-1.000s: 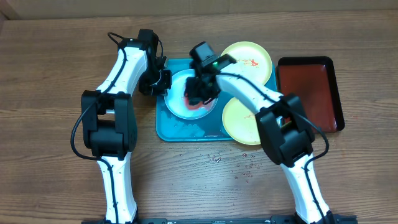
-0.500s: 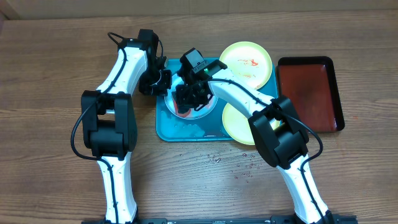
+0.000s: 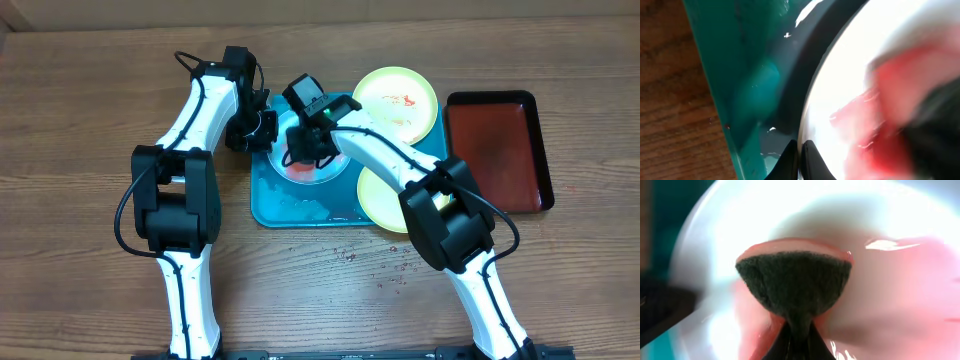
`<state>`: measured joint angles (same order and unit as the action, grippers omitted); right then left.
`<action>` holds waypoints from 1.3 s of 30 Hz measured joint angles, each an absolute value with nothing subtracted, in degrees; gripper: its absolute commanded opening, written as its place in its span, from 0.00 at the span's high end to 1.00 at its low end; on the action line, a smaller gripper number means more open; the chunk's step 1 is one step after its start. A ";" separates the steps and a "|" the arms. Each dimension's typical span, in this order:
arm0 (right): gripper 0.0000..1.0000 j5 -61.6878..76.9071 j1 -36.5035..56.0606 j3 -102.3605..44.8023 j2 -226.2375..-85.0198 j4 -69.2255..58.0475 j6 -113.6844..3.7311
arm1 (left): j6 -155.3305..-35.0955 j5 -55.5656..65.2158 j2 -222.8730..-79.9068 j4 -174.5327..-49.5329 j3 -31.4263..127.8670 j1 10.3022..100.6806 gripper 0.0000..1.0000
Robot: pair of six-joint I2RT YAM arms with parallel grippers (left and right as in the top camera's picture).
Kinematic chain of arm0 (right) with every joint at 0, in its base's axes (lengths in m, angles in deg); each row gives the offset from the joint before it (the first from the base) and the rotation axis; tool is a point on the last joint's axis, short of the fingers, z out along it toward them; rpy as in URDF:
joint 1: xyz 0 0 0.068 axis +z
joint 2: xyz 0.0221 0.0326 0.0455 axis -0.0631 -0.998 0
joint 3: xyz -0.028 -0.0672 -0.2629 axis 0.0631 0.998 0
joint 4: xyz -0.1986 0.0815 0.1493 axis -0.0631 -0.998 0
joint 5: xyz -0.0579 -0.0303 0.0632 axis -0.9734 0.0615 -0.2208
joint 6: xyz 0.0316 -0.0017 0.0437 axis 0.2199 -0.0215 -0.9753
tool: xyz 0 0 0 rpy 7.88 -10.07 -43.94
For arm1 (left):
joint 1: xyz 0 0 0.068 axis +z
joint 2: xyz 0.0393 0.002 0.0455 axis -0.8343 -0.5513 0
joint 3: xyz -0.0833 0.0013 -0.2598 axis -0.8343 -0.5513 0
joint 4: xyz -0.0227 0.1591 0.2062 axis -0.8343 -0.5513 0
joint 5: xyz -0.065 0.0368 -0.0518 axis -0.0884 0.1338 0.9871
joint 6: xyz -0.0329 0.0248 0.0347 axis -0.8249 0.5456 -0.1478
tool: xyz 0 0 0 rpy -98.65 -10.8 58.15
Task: Clean dirty plates on tray and stack at the side
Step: 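Scrub the white plate with the sponge while the left gripper holds it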
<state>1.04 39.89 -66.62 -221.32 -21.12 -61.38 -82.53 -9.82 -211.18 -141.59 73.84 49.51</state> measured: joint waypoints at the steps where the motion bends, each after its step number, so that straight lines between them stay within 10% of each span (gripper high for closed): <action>1: 0.96 -1.03 39.73 -67.00 -221.32 -21.75 -61.36 | -82.53 -9.71 -211.18 -141.77 73.84 49.51 0.96; 19: 0.96 -16.12 37.79 -69.62 -222.19 -29.42 -59.06 | -82.00 -9.49 -211.18 -143.04 73.84 49.40 0.96; 39: 0.96 14.92 38.36 -70.41 -222.28 -29.75 -59.11 | -81.00 -10.04 -211.18 -143.87 73.84 49.45 0.96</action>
<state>14.92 38.36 -70.41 -222.28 -29.75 -59.11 -81.00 -10.04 -211.18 -143.87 73.84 49.45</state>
